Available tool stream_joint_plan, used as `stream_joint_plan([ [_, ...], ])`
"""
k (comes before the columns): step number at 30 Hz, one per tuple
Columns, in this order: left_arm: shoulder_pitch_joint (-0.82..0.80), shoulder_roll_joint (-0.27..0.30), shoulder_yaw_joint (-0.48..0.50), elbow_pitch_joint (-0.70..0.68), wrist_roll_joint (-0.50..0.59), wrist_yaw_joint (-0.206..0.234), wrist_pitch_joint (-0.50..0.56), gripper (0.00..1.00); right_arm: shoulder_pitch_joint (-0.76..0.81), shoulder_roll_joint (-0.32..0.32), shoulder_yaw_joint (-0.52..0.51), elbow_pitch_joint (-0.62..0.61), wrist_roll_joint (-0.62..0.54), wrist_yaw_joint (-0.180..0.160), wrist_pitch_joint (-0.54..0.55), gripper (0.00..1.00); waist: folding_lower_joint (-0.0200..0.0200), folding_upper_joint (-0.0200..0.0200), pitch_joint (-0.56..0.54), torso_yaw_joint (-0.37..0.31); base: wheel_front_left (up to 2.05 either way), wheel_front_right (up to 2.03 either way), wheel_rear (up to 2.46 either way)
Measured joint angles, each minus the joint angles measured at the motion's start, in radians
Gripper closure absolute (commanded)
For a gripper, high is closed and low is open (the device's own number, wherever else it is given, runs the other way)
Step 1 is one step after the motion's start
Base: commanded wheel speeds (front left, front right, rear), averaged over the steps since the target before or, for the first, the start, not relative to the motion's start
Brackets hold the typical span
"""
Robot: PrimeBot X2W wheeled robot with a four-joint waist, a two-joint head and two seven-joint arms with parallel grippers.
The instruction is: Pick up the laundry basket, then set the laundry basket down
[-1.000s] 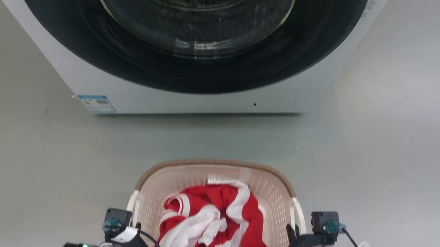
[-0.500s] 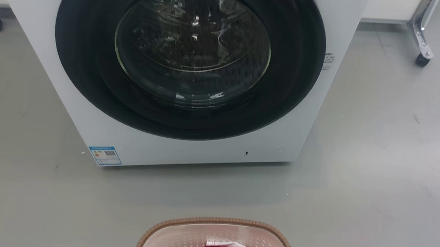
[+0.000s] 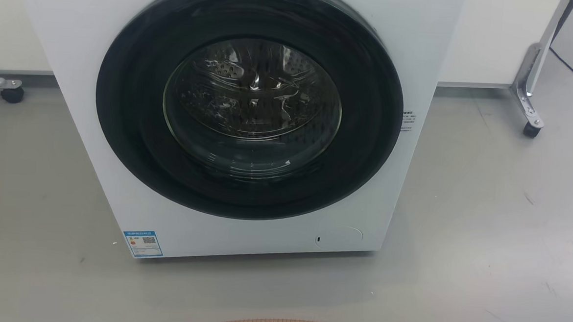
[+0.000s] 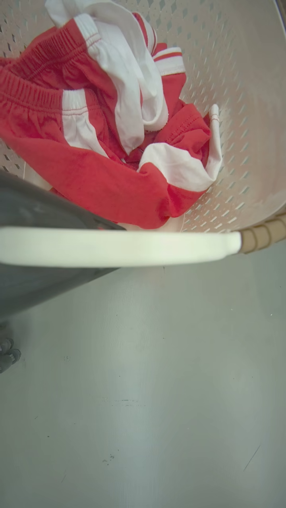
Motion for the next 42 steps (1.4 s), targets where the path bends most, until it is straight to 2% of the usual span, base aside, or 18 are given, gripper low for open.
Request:
stream_joint_plan([
  [16, 0.016, 0.004, -0.035, -0.019, -0.051, 0.026, 0.035, 1.00, 0.001, -0.003, 0.029, 0.003, 0.038, 0.000, 0.020, 1.00, 0.0001, 0.0002, -0.018, 0.004, 0.00, 0.00, 0.00],
  [42, 0.016, 0.005, -0.076, -0.022, -0.086, 0.036, 0.044, 1.00, -0.001, -0.003, 0.063, 0.020, 0.075, 0.000, 0.018, 1.00, 0.0001, 0.0002, -0.005, -0.002, 0.00, 0.00, 0.00],
])
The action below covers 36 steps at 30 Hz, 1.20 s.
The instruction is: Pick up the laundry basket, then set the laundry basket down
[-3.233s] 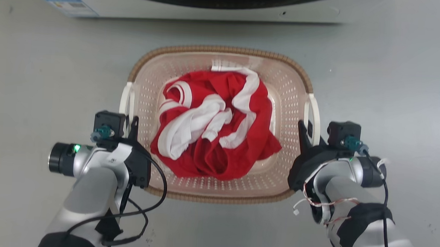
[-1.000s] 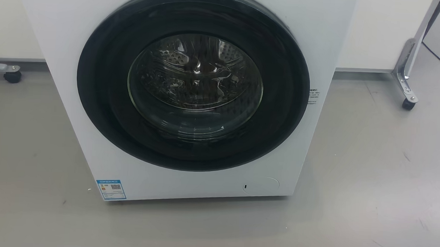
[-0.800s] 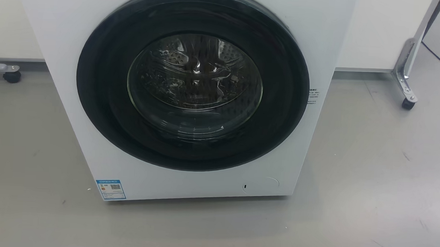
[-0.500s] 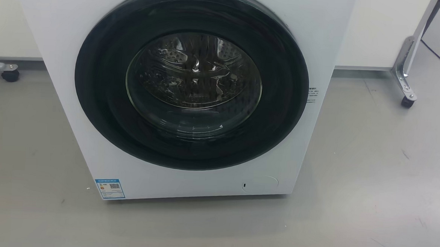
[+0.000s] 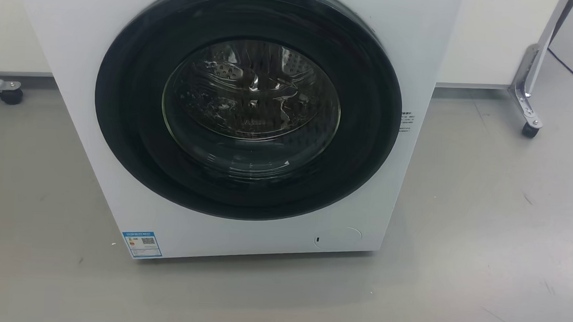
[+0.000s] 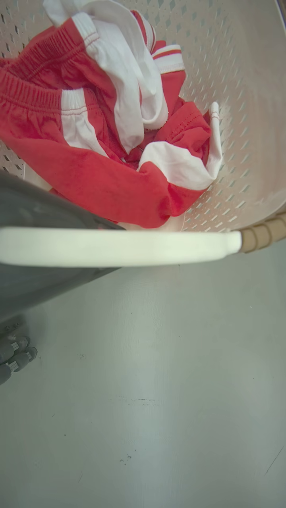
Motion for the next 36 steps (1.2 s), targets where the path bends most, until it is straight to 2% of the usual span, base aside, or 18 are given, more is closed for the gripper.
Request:
stream_joint_plan([
  [17, -0.026, 0.000, -0.006, 0.001, -0.019, 0.009, -0.011, 1.00, -0.049, 0.000, 0.012, 0.008, 0.023, 0.000, -0.009, 1.00, 0.0000, 0.0000, 0.051, -0.003, 0.00, 0.00, 0.00],
  [36, -0.293, 0.016, 0.021, -0.019, -0.013, 0.021, -0.040, 1.00, -0.343, 0.003, -0.020, 0.044, 0.018, 0.001, -0.047, 1.00, 0.0003, 0.0001, 0.288, -0.002, 0.00, 0.00, 0.00],
])
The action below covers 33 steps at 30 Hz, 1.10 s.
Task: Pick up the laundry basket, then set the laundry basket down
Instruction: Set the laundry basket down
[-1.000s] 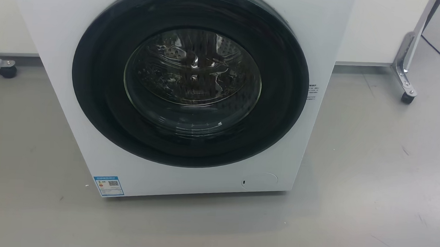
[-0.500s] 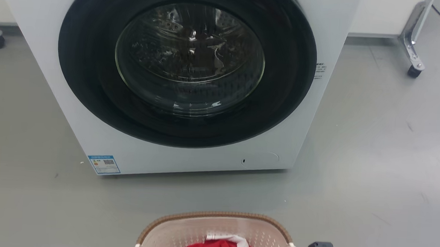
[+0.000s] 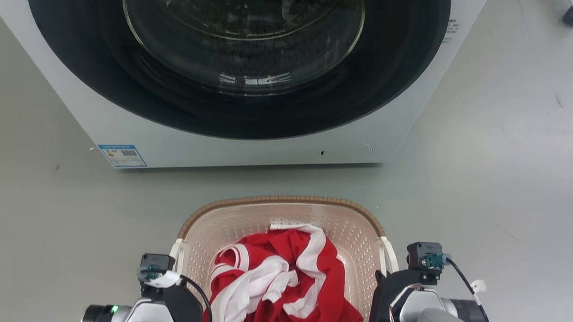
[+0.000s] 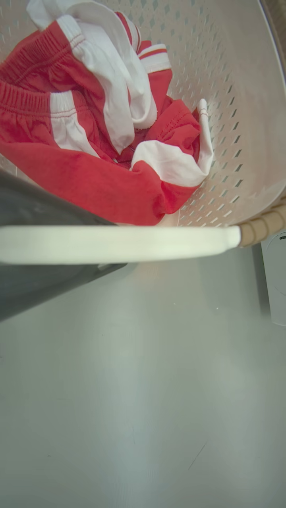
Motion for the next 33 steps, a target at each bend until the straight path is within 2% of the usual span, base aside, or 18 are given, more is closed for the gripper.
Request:
stream_joint_plan([
  [33, -0.425, 0.037, 0.025, -0.024, 0.050, 0.013, -0.022, 1.00, -0.437, -0.005, -0.012, 0.048, -0.062, 0.001, -0.060, 1.00, -0.0002, 0.0000, 0.507, 0.034, 0.00, 0.00, 0.00],
])
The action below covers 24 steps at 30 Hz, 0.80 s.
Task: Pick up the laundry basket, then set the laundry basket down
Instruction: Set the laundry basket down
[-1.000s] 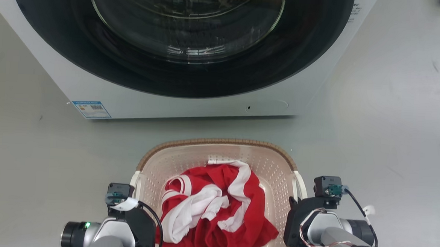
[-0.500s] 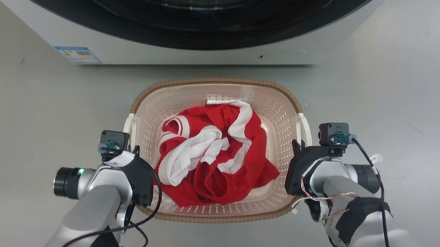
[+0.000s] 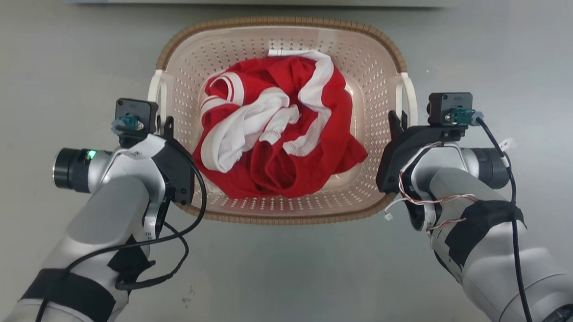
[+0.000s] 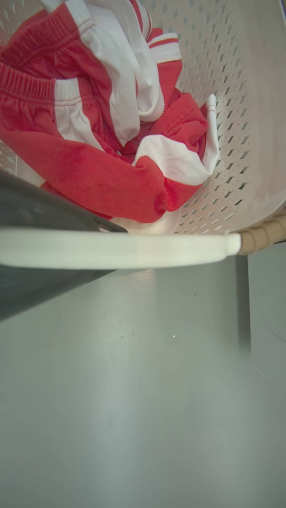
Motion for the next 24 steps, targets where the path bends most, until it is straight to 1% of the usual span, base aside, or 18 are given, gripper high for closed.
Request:
stream_joint_plan([
  [6, -0.063, 0.006, 0.002, -0.002, 0.009, 0.001, -0.009, 1.00, -0.055, -0.003, -0.002, 0.003, -0.006, -0.001, -0.019, 1.00, -0.0001, 0.0000, 0.089, 0.003, 0.00, 0.00, 0.00],
  [12, -0.075, 0.003, 0.001, 0.007, 0.012, 0.006, -0.037, 1.00, -0.065, -0.004, 0.000, 0.011, -0.012, -0.001, -0.046, 1.00, -0.0003, -0.0002, 0.157, 0.007, 0.00, 0.00, 0.00],
  [17, -0.103, 0.001, 0.001, 0.014, 0.017, 0.008, -0.052, 1.00, -0.093, -0.006, 0.002, 0.014, -0.021, -0.001, -0.069, 1.00, -0.0005, -0.0005, 0.184, 0.012, 0.00, 0.00, 0.00],
  [24, -0.113, -0.007, 0.001, 0.031, 0.017, 0.008, -0.062, 1.00, -0.106, -0.011, 0.005, 0.016, -0.021, -0.001, -0.078, 1.00, -0.0006, -0.0006, 0.193, 0.019, 0.00, 0.00, 0.00],
])
